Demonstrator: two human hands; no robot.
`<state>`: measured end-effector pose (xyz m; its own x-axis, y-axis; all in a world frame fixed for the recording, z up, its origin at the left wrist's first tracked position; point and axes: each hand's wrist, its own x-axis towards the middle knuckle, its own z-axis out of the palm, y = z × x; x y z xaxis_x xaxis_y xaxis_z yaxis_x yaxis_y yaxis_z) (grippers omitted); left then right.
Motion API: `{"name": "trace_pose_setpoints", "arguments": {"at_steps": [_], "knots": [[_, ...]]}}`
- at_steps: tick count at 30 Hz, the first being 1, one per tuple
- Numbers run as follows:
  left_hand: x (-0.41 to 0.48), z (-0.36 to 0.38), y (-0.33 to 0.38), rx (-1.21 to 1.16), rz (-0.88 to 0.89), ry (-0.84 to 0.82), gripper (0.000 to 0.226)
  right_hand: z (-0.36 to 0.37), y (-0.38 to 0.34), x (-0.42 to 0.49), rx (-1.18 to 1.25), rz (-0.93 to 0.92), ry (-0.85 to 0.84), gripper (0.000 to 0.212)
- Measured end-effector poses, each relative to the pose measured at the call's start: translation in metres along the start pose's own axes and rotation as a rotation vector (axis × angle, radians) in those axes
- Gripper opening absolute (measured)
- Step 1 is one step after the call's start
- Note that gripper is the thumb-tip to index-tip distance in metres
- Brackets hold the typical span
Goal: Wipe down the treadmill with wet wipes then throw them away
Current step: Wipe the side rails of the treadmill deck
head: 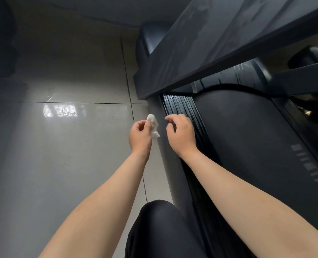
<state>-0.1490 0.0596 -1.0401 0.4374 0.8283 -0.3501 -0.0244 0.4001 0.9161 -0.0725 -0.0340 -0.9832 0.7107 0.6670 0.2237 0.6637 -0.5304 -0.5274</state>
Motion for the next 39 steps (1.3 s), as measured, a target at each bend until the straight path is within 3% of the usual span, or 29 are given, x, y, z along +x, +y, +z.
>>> {"name": "trace_pose_setpoints", "arguments": {"at_steps": [4,7,13,18,22,28,30,35,39], "knots": [[-0.001,0.020,0.001,0.124,0.140,-0.016,0.004,0.007,0.006,0.014,-0.031,0.153,-0.015,0.019],[-0.009,0.040,-0.008,0.102,0.136,-0.180,0.021,0.013,0.002,0.026,-0.001,0.199,-0.004,0.022],[0.014,0.052,-0.002,-0.006,0.081,-0.342,0.042,0.020,0.004,0.060,0.054,0.260,0.002,0.032],[0.062,0.055,0.004,0.069,0.038,-0.394,0.046,0.035,0.003,0.069,-0.273,0.179,-0.001,0.039],[0.092,0.062,-0.005,0.108,0.034,-0.436,0.053,0.040,0.006,0.069,-0.397,0.153,-0.016,0.040],[0.117,0.062,-0.025,0.047,-0.166,-0.421,0.071,0.044,0.002,0.070,-0.539,0.143,-0.082,0.045],[0.118,0.057,-0.025,0.027,-0.167,-0.439,0.066,0.045,-0.002,0.072,-0.613,0.150,-0.095,0.046],[0.134,0.056,-0.019,0.067,0.053,-0.466,0.043,0.053,-0.011,0.083,-0.722,0.227,-0.153,0.054],[0.159,0.064,-0.029,0.034,-0.045,-0.404,0.037,0.056,-0.009,0.082,-0.766,0.228,-0.181,0.056]]}}
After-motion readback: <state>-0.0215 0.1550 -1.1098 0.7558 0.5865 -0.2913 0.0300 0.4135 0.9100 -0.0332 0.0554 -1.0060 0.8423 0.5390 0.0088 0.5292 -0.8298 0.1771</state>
